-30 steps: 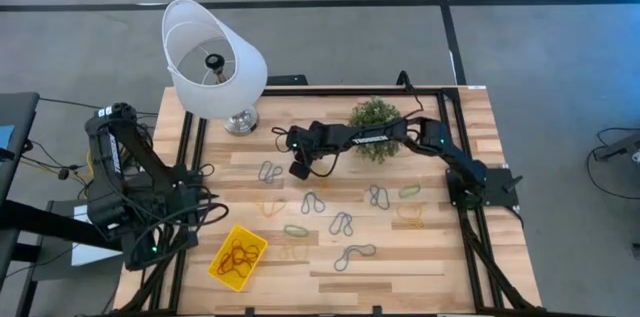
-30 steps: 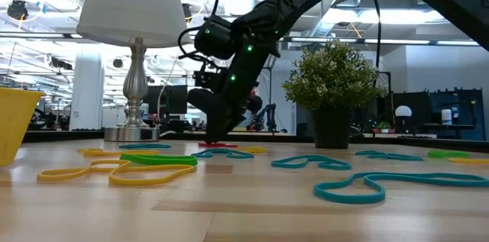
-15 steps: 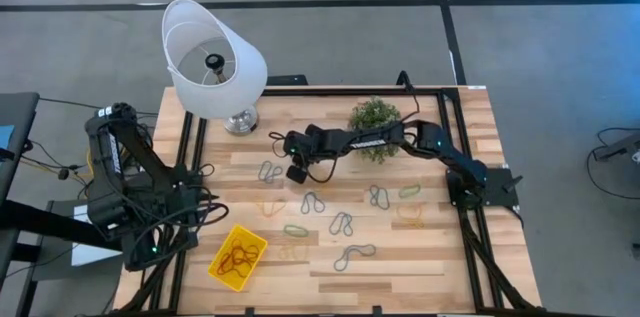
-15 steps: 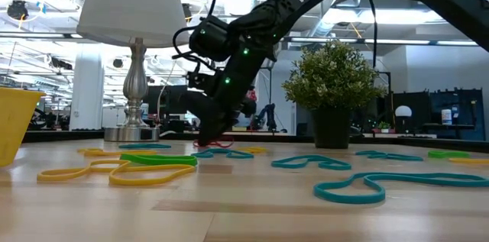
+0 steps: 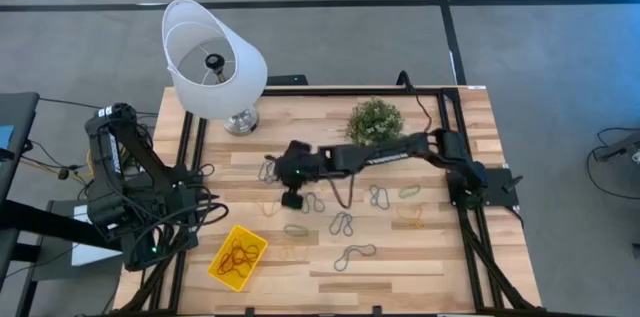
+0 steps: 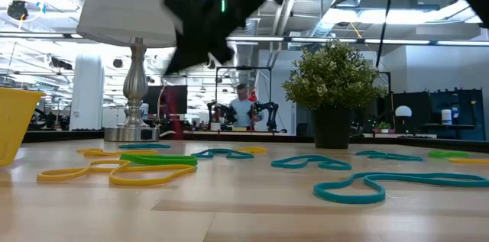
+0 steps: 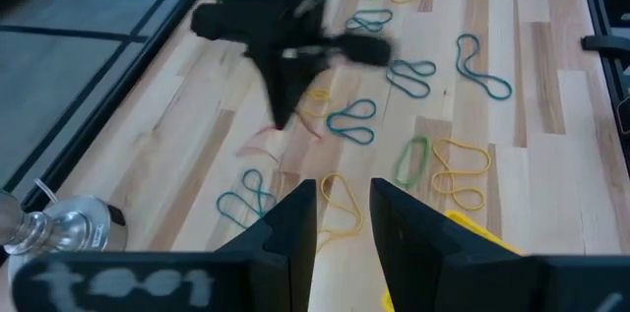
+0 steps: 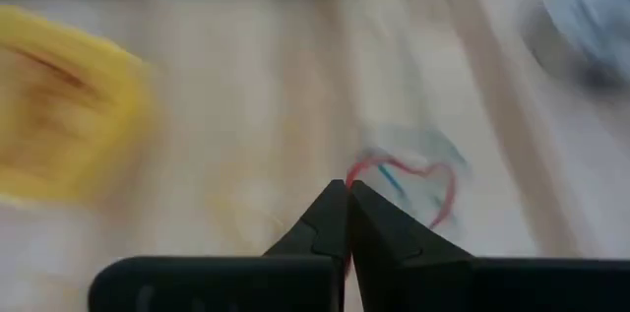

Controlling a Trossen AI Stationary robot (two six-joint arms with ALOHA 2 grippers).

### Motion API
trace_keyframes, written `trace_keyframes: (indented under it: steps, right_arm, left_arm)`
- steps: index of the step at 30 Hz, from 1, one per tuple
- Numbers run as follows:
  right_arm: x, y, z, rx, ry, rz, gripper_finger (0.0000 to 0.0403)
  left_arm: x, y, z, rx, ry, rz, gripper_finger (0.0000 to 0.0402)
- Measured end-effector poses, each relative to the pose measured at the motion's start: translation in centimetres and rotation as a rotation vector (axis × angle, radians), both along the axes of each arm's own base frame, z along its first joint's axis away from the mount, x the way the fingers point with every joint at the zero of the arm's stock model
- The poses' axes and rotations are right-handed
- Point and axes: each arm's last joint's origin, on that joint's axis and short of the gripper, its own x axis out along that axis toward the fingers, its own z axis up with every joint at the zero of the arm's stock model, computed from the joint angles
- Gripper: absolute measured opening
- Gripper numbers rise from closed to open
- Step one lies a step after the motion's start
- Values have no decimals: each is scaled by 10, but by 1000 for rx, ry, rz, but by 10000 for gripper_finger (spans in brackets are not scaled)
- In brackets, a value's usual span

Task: Pick and place items into bin
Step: Put the red rubberband into the yellow bin

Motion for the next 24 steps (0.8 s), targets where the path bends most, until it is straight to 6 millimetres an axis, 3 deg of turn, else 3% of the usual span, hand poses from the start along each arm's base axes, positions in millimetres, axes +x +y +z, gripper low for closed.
trace_keyframes:
  steps: [6,9,13,16,21,24]
  right_arm:
    - [-2,79,41,137,-295,312,1]
    - [-2,116,38,132,-404,399,1]
    - [0,149,33,146,-555,461,1]
    - [5,161,36,140,-611,449,1]
    - [27,163,35,124,-647,411,0]
    - [44,163,20,127,-658,376,0]
  left_arm:
    - [1,1,2,49,-83,4,88]
    - [2,2,3,61,-131,14,88]
    - [2,2,4,56,-149,21,88]
    - [3,2,4,34,-157,39,88]
    - [4,2,4,21,-163,51,88]
    - [4,1,4,22,-164,52,88]
